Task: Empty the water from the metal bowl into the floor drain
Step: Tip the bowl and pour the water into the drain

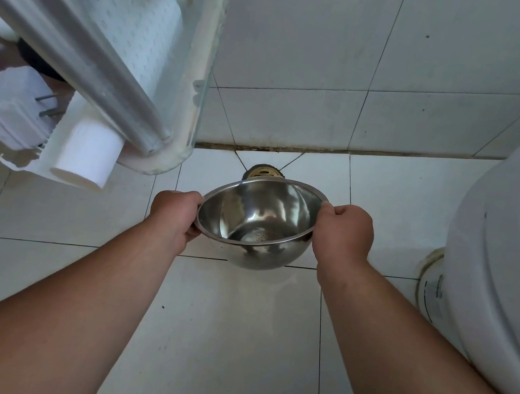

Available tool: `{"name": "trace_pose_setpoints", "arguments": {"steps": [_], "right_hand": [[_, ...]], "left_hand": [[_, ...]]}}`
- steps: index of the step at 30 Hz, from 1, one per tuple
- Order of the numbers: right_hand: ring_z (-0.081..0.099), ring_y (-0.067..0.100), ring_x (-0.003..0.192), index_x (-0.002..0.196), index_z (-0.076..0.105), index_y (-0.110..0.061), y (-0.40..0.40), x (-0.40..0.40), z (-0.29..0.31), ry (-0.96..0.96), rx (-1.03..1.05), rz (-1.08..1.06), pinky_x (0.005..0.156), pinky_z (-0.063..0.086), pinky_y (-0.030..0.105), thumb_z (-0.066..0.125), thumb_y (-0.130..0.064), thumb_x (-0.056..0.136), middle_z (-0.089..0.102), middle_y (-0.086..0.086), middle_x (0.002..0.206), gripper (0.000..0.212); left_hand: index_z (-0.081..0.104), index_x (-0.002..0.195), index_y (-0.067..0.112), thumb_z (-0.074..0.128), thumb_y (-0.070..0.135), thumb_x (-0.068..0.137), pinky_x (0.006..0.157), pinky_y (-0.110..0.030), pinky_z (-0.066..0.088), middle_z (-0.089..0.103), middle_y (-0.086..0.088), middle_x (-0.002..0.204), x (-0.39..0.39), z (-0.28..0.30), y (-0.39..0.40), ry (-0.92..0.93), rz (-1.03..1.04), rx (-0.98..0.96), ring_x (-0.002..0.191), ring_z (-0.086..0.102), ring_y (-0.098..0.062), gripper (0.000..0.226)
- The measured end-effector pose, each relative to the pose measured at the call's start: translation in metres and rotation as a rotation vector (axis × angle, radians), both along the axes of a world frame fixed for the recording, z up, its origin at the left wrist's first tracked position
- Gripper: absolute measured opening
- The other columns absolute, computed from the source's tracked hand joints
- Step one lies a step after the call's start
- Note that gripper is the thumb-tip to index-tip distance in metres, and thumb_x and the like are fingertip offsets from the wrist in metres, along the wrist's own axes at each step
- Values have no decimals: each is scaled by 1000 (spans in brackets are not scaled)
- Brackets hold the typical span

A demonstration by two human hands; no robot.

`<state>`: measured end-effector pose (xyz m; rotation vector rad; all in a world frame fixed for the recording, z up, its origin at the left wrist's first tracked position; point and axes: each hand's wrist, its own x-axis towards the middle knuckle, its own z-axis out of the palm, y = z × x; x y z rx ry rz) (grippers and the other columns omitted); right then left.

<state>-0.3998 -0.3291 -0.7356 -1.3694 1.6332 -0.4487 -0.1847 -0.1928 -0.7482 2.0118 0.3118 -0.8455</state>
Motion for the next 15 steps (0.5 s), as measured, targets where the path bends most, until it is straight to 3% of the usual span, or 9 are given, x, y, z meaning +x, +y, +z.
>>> {"name": "trace_pose_setpoints", "arguments": {"steps": [3, 7, 15], "right_hand": [[38, 20, 46, 52, 37, -17, -1, 1, 0, -10, 6, -4, 51, 36, 29, 57, -16, 94, 41, 0, 50, 46], [31, 17, 41, 49, 33, -18, -2, 1, 0, -8, 10, -8, 48, 29, 26, 58, -17, 95, 34, -5, 45, 53], [32, 16, 41, 48, 33, -19, -5, 4, -1, -32, 15, -30, 50, 30, 26, 60, -21, 97, 33, -7, 43, 57]], "left_hand": [[66, 69, 5, 67, 1, 79, 40, -21, 44, 57, -4, 45, 2, -1, 0, 2, -3, 0, 28, 45, -16, 11], [67, 70, 5, 67, 1, 79, 40, -21, 44, 58, -5, 47, 4, -1, -1, 4, 1, 1, 32, 46, -17, 10], [63, 72, 6, 64, -1, 82, 39, -18, 38, 56, -11, 69, 7, -2, -5, 1, 1, -10, 55, 40, -24, 12]]}}
